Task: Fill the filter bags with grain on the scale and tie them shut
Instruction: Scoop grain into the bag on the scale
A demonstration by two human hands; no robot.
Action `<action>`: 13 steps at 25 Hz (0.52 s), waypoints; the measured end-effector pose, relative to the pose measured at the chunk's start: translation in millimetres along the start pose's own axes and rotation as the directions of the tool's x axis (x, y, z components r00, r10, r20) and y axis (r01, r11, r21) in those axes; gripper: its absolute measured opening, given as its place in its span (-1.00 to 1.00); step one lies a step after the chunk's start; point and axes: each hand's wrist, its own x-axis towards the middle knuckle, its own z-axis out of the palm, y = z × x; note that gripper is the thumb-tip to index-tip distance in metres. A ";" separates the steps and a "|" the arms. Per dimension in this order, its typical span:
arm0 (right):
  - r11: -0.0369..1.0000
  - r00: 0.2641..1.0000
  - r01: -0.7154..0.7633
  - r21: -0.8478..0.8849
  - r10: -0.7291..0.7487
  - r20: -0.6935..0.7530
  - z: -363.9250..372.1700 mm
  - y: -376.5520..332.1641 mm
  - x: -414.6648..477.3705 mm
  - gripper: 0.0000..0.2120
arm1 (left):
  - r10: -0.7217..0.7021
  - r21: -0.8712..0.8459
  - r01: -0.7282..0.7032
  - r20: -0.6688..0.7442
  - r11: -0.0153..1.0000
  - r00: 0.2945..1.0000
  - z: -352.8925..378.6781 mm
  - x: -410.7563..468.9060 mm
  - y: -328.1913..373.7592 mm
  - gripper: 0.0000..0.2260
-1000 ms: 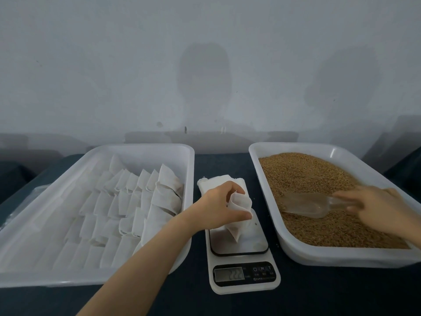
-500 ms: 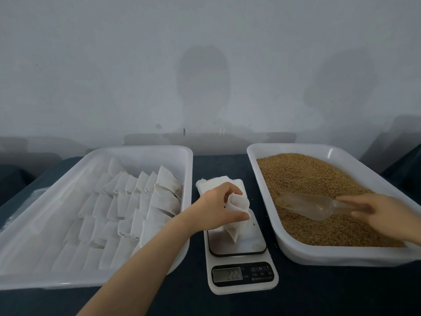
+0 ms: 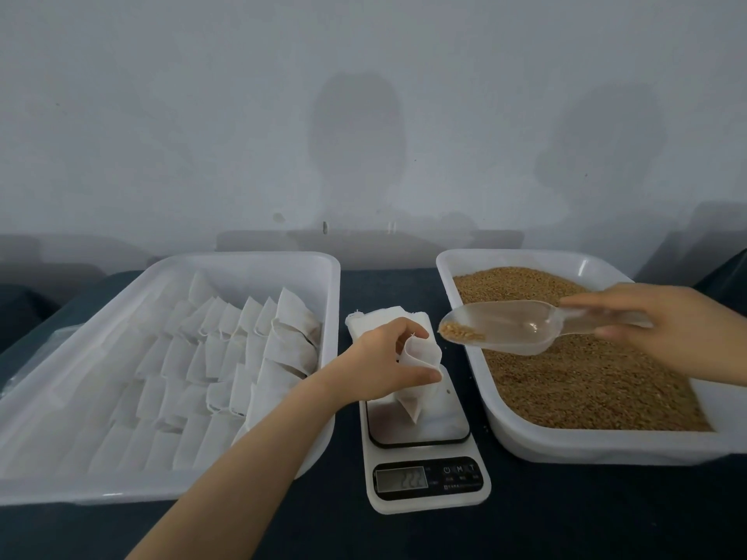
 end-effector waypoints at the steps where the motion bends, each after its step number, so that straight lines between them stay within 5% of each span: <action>1: 1.000 1.000 0.026 -0.009 -0.027 -0.002 -1.5 -7.9 1.9 -0.44 | -0.002 -0.012 0.002 0.003 1.000 1.000 0.0 -0.2 0.5 -0.56; 13: 0.892 0.965 0.229 -0.389 -0.261 -0.032 -4.7 -49.8 23.8 -0.59 | 0.002 -0.006 -0.002 -0.001 1.000 1.000 -1.7 -1.7 2.0 -0.55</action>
